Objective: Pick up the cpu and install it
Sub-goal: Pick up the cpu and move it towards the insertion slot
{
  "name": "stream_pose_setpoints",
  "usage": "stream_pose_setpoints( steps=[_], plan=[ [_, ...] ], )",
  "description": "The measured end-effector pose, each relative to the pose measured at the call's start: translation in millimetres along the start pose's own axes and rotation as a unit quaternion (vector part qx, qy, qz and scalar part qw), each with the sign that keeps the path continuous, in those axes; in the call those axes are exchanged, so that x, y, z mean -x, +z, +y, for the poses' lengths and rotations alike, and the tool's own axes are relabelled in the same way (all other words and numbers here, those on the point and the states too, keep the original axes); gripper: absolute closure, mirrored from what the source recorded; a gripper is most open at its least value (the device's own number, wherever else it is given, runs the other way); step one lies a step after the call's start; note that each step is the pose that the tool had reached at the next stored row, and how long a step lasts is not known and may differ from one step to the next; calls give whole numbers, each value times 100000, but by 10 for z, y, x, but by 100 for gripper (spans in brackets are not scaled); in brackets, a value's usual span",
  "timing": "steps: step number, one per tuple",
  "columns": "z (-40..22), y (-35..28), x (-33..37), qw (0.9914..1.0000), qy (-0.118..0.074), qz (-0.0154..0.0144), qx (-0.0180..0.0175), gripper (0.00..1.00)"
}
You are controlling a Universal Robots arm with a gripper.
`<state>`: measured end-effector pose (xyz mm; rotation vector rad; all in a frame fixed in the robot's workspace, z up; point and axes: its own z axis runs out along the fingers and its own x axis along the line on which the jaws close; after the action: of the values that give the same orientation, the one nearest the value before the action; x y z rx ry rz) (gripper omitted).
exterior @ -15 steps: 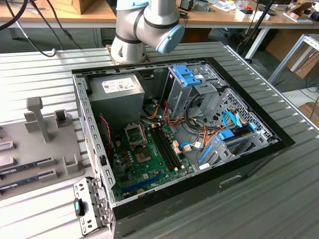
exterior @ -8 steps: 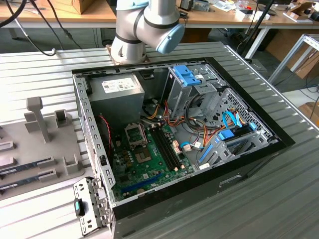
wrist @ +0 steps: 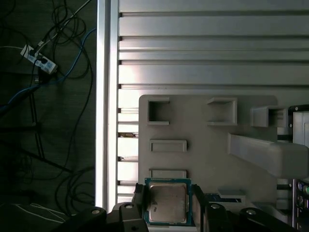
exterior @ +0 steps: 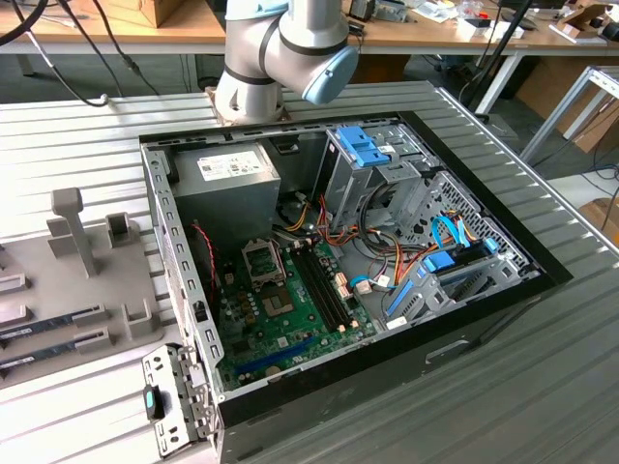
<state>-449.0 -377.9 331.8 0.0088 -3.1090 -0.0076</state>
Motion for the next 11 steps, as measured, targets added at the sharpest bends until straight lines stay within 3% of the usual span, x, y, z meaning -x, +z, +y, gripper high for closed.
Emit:
stream_pose_setpoints(
  steps=[11],
  plan=[
    [0,-32,-1,100000,-2,-3,1,53]
  ],
)
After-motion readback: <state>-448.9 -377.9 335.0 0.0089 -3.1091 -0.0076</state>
